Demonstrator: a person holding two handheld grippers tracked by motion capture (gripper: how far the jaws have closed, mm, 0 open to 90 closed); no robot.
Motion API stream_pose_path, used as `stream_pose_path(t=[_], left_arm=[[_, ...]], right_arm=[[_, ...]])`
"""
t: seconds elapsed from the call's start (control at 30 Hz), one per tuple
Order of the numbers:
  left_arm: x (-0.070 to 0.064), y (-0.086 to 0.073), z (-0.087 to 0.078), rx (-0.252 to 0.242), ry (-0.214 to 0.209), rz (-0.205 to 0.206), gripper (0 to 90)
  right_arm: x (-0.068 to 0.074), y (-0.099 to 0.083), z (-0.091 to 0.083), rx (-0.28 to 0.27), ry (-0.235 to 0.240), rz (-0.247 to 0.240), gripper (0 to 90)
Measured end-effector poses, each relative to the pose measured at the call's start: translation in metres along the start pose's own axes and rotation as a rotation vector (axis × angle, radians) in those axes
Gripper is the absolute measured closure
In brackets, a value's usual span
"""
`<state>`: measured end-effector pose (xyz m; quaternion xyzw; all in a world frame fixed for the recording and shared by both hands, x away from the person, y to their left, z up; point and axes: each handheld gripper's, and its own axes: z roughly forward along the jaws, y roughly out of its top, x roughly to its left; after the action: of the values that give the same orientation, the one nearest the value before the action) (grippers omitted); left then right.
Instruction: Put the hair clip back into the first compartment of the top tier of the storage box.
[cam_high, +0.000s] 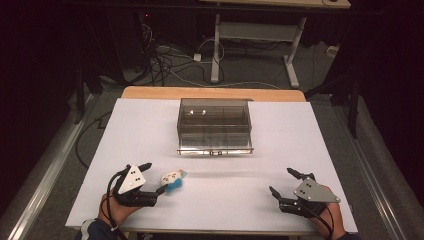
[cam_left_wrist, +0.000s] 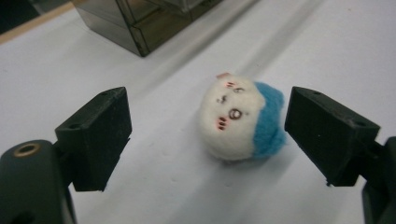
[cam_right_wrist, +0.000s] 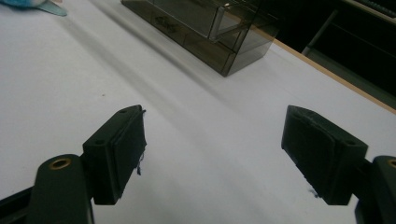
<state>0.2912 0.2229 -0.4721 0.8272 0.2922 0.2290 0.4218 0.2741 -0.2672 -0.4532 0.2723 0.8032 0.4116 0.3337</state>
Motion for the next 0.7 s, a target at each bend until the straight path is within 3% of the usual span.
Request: stream_pose_path(t=[0.33,0.53,0.7], left_arm=[[0.0058,-0.0051,-0.0037,-0.029,0.056,0.001,14.8],[0.0083,-0.0063,-0.0022,-0.013,0.062,0.016,14.9],[0.0087,-0.0056,0.0001,0.004,0.043,-0.008,14.7]], right_arm=[[0.0032,0.0026,-0.002,-0.008,0.001,-0.004,22.7],[0.0045,0.0023,-0.0011,-0.005,0.006,-0.013,22.7],[0.0049,0.0018,-0.0015,-0.005,0.007,-0.015,22.7]])
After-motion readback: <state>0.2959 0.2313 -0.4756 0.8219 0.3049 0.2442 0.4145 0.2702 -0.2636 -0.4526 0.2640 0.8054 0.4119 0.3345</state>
